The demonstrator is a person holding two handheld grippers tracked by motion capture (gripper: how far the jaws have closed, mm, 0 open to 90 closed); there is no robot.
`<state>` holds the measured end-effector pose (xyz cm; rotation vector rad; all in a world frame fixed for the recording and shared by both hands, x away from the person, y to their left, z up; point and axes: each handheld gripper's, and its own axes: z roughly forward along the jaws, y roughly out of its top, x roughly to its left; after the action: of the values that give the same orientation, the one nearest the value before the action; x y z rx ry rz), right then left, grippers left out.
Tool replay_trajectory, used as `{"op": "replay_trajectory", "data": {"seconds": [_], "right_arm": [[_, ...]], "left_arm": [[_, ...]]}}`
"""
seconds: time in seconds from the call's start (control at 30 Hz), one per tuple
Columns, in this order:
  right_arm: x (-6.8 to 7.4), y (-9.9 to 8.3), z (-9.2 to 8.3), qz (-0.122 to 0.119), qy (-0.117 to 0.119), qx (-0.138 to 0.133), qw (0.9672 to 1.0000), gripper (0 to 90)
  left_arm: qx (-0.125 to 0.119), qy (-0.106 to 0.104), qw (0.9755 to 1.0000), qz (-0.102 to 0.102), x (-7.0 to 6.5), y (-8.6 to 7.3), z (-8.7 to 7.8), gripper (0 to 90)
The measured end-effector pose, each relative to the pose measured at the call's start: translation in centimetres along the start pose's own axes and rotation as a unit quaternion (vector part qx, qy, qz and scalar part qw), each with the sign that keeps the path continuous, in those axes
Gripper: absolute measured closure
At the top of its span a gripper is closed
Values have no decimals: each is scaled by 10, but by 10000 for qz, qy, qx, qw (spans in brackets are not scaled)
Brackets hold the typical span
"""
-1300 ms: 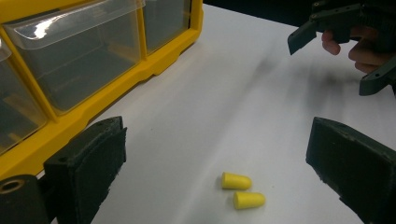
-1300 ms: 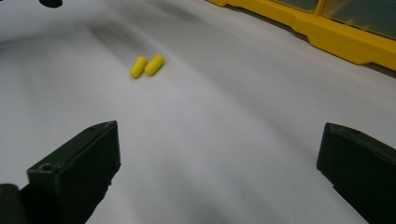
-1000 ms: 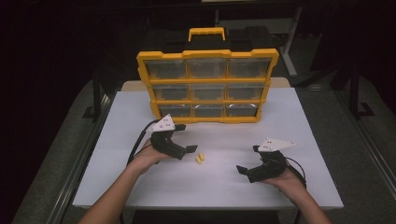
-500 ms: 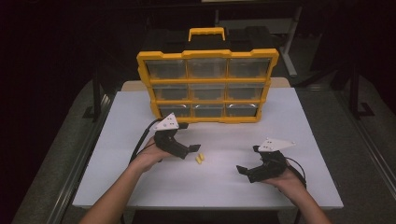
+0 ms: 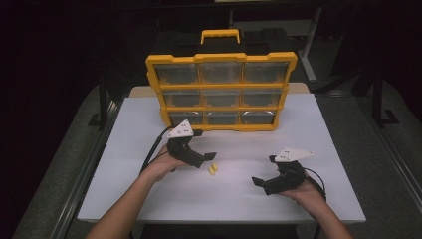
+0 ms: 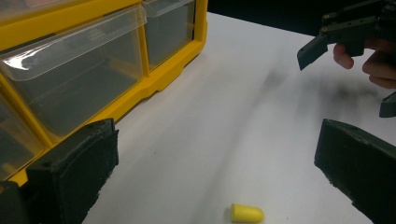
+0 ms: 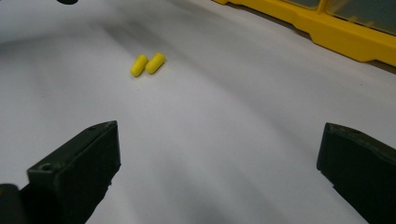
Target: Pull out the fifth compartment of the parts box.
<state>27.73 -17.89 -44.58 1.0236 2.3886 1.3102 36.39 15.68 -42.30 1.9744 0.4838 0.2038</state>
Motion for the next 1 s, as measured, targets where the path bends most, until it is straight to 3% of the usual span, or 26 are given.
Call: {"op": "replay_trajectory", "data": {"seconds": [1.0], "right_arm": [[-1,0,1,69,39,-10,10000,0]], "left_arm": [[-76,-111,9999,64,1,10,15,0]]}}
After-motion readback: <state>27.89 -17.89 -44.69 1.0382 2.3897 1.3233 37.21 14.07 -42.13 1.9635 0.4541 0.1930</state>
